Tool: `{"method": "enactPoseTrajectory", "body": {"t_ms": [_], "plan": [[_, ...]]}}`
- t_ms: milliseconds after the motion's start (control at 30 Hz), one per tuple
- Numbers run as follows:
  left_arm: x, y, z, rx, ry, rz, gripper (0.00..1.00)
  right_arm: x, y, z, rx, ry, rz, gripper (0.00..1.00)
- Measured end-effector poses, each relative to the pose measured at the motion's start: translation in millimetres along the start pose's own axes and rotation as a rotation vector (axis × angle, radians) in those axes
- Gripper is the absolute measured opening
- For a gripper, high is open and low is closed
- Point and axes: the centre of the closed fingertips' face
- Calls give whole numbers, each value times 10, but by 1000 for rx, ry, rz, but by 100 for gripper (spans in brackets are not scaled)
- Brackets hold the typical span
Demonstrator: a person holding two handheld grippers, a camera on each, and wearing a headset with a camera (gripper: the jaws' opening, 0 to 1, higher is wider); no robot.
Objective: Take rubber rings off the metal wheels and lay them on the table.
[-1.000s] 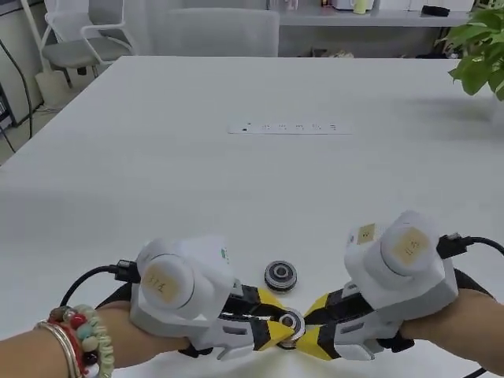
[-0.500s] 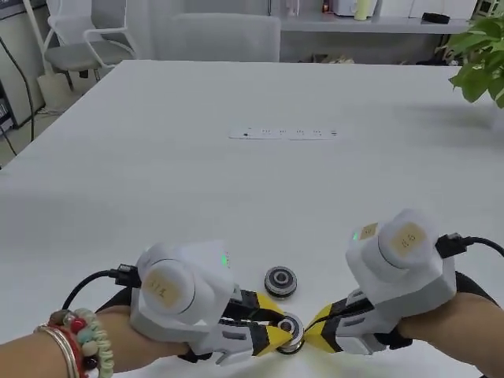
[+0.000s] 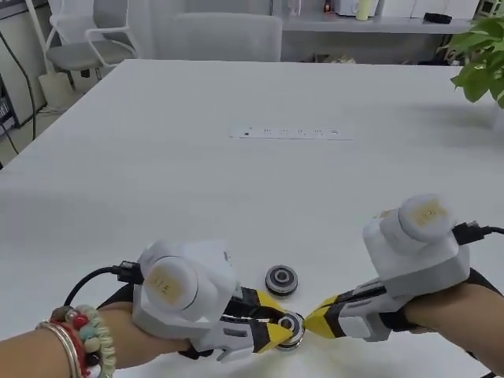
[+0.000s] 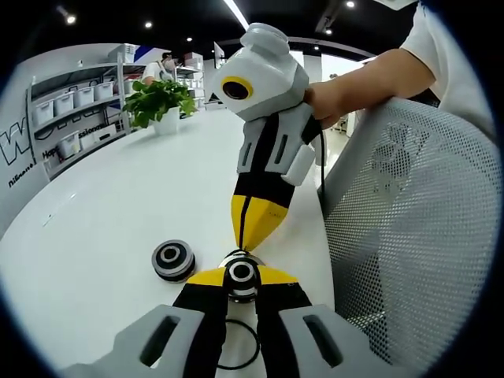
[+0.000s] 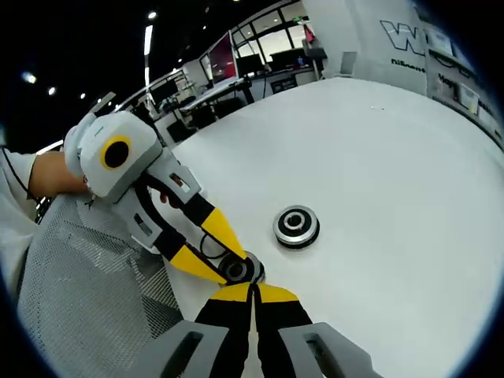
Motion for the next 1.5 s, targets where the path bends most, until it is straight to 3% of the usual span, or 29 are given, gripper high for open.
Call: {"method": "enactPoseTrajectory", "body": {"t_ms": [467,733,767,800,900,1067,1500], "plan": [[-2,-6,10,2,18,-2,8,-33,16,-97,-12,-33,1,0],[-2,-5,9,2,16,-2,8,-101,5,-189,-47,-38,27,0],[-2,-5,9,0,16,-1,8,-143,-3,-248,-78,-36,50,0],[-4,-3,8,0,14,-1,8,-264,-39,-296,-103,-16,116,0],[-5,-3,6,-2,5,2,8,-237,-28,-237,-51,-38,85,0],[-8,-4,6,-5,-3,10,8,-143,7,-163,-24,-25,44,0],[-26,-26,-10,-17,43,-31,13,-65,32,-75,8,8,12,0]]}}
Point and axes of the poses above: the centre of the closed fingertips' face, and the gripper's own axes: y roughly forward along the fingers, z roughly to its right, x roughly out of its underside, and after that the axes turned 10 degrees about -z, right-handed
